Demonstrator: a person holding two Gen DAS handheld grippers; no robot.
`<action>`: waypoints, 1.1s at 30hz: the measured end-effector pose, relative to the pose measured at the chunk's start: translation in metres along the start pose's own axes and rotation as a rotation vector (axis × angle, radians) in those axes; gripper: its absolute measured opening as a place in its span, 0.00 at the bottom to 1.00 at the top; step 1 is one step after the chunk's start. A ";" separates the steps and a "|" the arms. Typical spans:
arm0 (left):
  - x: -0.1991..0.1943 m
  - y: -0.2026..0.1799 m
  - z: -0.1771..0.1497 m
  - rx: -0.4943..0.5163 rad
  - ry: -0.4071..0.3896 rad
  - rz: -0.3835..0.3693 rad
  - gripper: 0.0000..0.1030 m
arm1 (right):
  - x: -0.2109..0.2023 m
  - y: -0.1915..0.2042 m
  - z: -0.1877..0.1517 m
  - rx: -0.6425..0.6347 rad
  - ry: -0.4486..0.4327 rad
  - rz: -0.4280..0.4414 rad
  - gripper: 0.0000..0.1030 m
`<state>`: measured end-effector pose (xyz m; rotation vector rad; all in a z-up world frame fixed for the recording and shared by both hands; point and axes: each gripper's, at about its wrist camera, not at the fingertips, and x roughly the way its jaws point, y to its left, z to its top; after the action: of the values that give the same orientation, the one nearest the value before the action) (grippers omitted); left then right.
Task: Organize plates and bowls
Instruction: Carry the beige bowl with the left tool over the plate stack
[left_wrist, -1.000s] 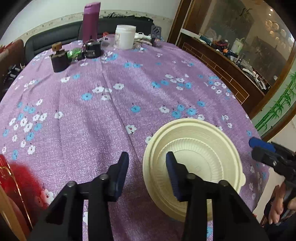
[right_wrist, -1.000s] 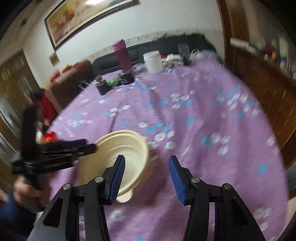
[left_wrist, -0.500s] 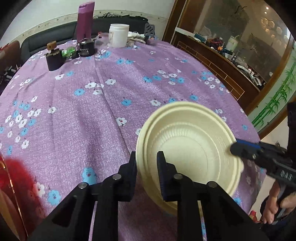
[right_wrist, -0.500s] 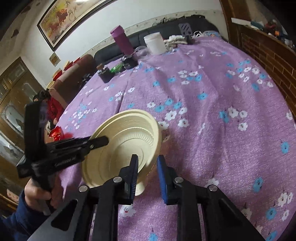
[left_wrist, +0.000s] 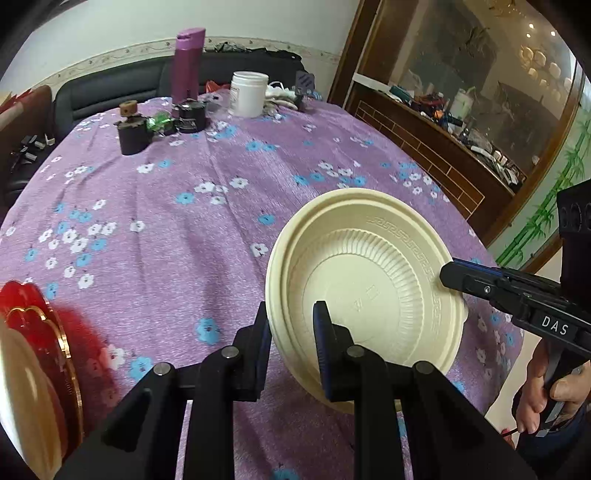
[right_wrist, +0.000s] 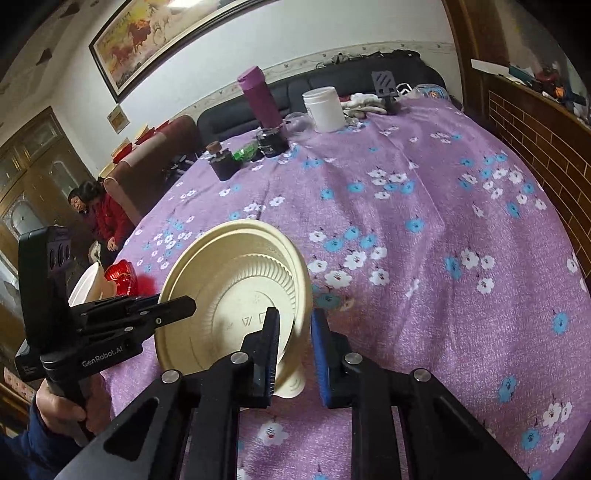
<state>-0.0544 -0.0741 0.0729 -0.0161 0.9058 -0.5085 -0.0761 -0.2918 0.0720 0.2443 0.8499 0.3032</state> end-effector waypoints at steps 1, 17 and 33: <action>-0.005 0.001 0.000 -0.002 -0.010 0.002 0.19 | -0.001 0.003 0.002 -0.005 -0.005 0.005 0.19; -0.075 0.032 -0.003 -0.048 -0.130 0.054 0.23 | -0.011 0.064 0.027 -0.088 -0.055 0.083 0.19; -0.170 0.103 -0.029 -0.155 -0.271 0.193 0.28 | 0.007 0.175 0.048 -0.255 -0.058 0.206 0.19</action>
<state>-0.1203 0.0952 0.1590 -0.1342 0.6712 -0.2476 -0.0634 -0.1310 0.1550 0.1016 0.7214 0.5899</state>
